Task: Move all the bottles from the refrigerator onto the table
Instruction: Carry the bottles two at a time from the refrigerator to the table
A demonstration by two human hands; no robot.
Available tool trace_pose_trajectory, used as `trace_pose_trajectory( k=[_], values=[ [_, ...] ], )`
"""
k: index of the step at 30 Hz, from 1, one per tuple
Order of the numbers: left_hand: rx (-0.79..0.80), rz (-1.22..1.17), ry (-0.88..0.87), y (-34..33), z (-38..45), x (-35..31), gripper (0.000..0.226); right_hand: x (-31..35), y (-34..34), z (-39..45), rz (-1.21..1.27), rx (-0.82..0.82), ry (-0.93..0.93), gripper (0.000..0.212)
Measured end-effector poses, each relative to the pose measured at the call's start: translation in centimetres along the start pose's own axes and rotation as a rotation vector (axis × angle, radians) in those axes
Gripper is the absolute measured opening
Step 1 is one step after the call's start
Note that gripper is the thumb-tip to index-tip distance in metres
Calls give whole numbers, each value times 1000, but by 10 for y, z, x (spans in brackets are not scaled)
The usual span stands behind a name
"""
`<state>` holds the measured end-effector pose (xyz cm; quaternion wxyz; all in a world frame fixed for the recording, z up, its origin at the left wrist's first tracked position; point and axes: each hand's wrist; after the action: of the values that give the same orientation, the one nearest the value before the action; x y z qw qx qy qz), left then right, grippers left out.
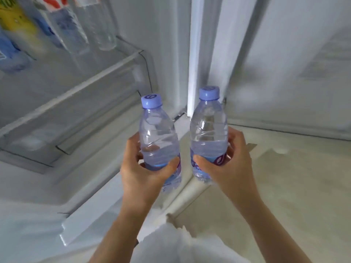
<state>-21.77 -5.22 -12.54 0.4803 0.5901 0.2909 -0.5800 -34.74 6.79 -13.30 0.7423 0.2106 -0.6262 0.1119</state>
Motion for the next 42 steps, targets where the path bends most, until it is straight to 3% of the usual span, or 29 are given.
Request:
trace_pose_trajectory(
  k=[5, 14, 23, 28, 32, 42],
  values=[
    [165, -2, 82, -52, -67, 3, 71, -29, 79, -45, -40, -85, -97, 69],
    [429, -1, 54, -151, -202, -19, 85, -68, 239, -139, -93, -296, -267, 80],
    [734, 27, 78, -262, -289, -39, 87, -97, 367, -188, -112, -571, -450, 73],
    [866, 66, 120, -336, -305, -47, 86, -122, 417, -177, -54, -689, -564, 66],
    [935, 107, 129, -400, -301, -50, 76, -138, 454, -145, -9, -766, -619, 80],
    [1030, 139, 145, -543, -266, -78, 70, -166, 550, -60, -112, -896, -652, 74]
  ],
)
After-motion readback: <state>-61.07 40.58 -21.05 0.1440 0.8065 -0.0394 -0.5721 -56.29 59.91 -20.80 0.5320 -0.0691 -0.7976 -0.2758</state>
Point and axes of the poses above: each hand's wrist, its own z-axis towards the middle knuckle, its own y-axis out of the back of the hand, x = y × z, and after that the axes turned 5 degrees about -x, right-handed
